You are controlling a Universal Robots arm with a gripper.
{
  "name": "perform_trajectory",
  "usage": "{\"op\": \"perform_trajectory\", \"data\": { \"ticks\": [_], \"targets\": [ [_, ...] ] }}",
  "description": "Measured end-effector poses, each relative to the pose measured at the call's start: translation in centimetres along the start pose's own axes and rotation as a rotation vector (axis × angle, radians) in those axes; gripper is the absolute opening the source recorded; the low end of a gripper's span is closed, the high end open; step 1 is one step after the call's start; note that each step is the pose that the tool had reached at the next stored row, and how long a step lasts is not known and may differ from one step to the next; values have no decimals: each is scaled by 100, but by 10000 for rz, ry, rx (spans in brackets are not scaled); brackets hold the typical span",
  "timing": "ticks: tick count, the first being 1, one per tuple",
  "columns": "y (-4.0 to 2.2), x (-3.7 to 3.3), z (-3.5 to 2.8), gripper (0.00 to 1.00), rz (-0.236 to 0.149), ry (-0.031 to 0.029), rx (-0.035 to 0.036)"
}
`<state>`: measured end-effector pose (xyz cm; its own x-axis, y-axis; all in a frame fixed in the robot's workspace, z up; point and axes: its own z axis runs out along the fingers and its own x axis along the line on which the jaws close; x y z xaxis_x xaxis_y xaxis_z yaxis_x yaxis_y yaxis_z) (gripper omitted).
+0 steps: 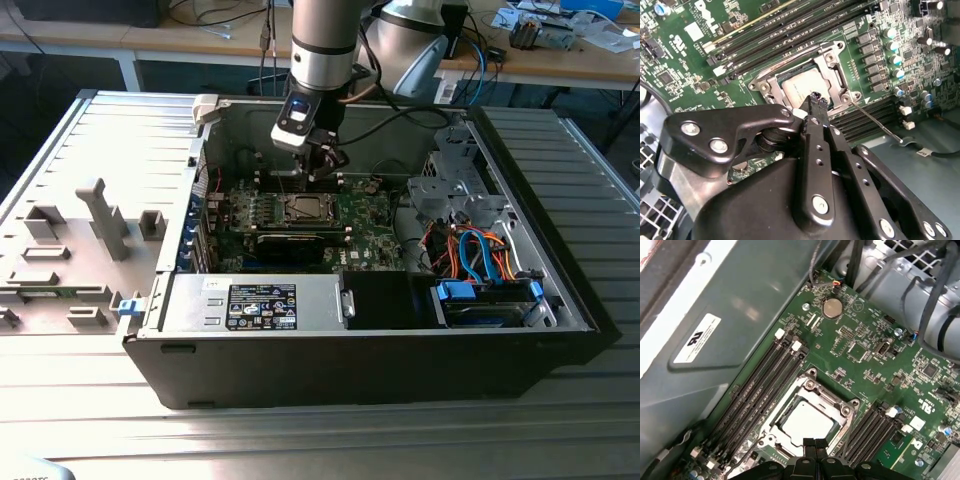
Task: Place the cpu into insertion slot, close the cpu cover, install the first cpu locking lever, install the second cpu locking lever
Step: 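Install the first cpu locking lever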
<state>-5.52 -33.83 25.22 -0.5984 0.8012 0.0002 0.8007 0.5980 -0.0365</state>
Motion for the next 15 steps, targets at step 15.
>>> {"op": "perform_trajectory", "data": {
  "ticks": [15],
  "targets": [
    [0,0,0,11,-870,-32,1]
  ]
}}
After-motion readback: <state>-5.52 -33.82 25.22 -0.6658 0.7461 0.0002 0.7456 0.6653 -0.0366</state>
